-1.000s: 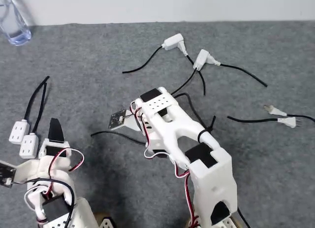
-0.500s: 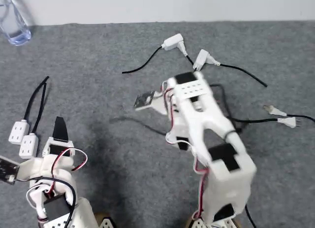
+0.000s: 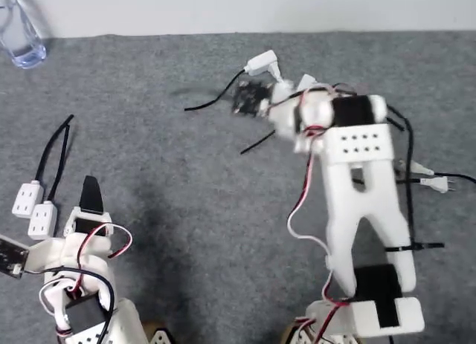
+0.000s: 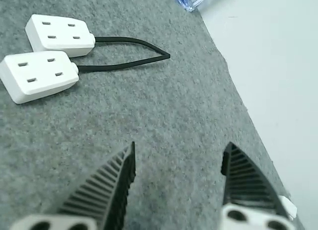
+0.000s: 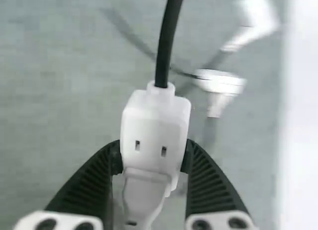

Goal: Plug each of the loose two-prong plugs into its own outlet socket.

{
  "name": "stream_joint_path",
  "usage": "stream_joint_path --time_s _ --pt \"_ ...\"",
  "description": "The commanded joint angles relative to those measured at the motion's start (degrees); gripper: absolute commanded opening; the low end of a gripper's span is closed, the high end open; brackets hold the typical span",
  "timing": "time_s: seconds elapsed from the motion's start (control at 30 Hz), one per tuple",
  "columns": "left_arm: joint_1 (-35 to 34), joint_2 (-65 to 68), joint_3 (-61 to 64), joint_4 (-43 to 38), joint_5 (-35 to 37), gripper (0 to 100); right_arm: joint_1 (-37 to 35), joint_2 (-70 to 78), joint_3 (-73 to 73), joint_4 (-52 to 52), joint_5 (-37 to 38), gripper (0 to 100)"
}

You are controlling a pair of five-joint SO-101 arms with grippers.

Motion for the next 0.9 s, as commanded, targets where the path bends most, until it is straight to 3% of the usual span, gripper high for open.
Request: stream_joint_path --time_s 0.0,0.7,0.77,0.87 --pt "0.4 -0.6 -0.7 -1.6 -0.4 27 2.6 3.5 0.4 -14.5 5.0 0.9" --pt "3.5 -0.6 0.0 -1.7 -0.4 27 -4.0 36.5 1.4 -75.6 11.1 1.8" --pt "3.5 -0.6 0.0 -1.7 -0.4 27 -3.7 37.6 1.5 -77.3 11.1 7.8" --pt "3.5 -0.6 0.0 -1.7 -0.4 27 -3.6 37.7 2.0 -77.8 9.8 27.0"
